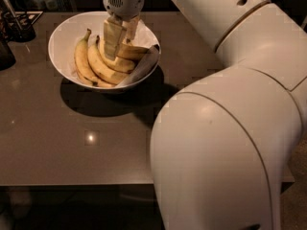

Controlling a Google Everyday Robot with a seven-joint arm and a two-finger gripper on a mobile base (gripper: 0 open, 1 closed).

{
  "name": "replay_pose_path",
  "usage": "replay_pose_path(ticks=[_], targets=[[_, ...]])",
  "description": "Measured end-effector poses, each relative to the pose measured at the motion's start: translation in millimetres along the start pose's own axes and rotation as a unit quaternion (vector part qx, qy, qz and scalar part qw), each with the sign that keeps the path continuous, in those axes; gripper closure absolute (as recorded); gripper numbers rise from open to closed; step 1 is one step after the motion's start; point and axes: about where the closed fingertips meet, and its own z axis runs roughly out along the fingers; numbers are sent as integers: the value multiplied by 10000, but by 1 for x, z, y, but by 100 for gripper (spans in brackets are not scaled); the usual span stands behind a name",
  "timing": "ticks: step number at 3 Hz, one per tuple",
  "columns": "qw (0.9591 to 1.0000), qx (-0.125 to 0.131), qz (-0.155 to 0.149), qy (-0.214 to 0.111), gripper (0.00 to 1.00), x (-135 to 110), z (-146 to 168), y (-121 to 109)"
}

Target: Pick banana from white bowl

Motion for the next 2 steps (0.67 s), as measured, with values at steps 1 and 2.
replay_pose_path(ticks=[1, 2], targets=[[9999, -49, 28, 123, 36, 0, 11, -1], [9997, -44, -7, 233, 55, 3, 15, 0]])
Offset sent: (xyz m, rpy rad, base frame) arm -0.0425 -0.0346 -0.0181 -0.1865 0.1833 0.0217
